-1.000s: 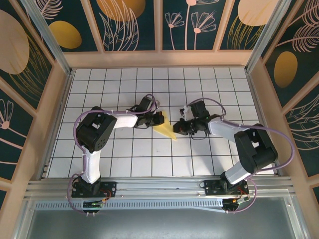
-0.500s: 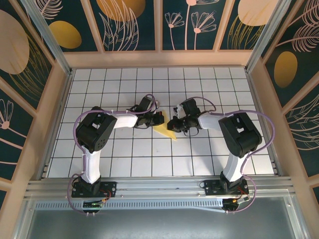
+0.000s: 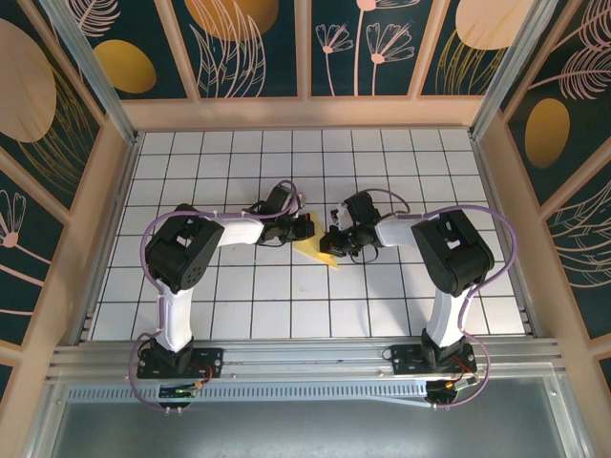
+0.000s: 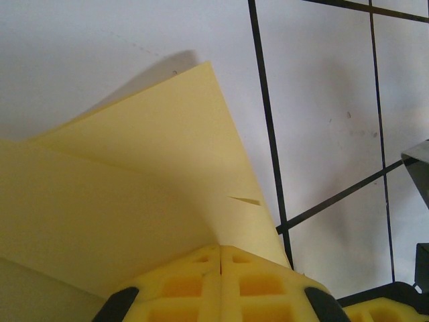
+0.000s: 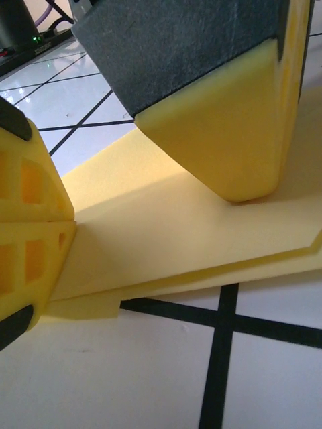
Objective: Fold a paper plane with a square sheet of paper (fold left side to right side)
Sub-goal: Fourth fold the wing at the center of the table.
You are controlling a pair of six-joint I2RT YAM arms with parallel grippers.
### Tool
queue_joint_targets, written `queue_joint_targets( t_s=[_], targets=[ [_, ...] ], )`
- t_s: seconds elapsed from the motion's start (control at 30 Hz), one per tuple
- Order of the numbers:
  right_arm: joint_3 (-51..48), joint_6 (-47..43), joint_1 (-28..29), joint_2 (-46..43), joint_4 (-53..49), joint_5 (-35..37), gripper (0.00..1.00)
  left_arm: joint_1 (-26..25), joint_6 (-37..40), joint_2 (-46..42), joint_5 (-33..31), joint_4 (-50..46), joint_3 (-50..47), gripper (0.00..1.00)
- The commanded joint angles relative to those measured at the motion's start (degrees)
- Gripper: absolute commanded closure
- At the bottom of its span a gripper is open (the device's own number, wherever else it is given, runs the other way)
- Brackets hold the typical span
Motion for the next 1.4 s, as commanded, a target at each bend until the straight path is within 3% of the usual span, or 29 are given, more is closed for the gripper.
queue_joint_targets(
  t_s=[0.0,0.67,0.83,0.9,1.03,1.37],
  targets=[
    [-2.62,-1.47,0.41,-0.96,-3.44,1.95,1.0,0.29,-0.67,1.08,-2.92,-3.92,-0.71,1.0],
    [-13.27,-4.76,-2.54,-13.88,-10.68,3.09,1.0,0.29,-0.28,0.04,-2.21,-2.9,-1.15,1.0],
    [-10.63,-8.47,-5.53,-20.18,-13.33,2.52,0.99,0.3,-0.82,-2.53,0.83,-1.08,-0.48,0.9],
    [-9.31,-10.2,-7.46,-21.69,-11.91,1.49,0.87,0.29,-0.84,-4.24,2.35,-0.64,0.37,0.87],
    [-7.84,-12.64,-9.21,-20.83,-5.58,-2.49,0.72,0.39,-0.07,-10.01,0.19,-1.44,0.77,0.82],
    [-2.17,-17.68,-8.18,-9.27,2.26,-4.29,0.68,2.83,-2.59,-26.72,-8.61,-1.91,-10.45,0.64]
  ],
)
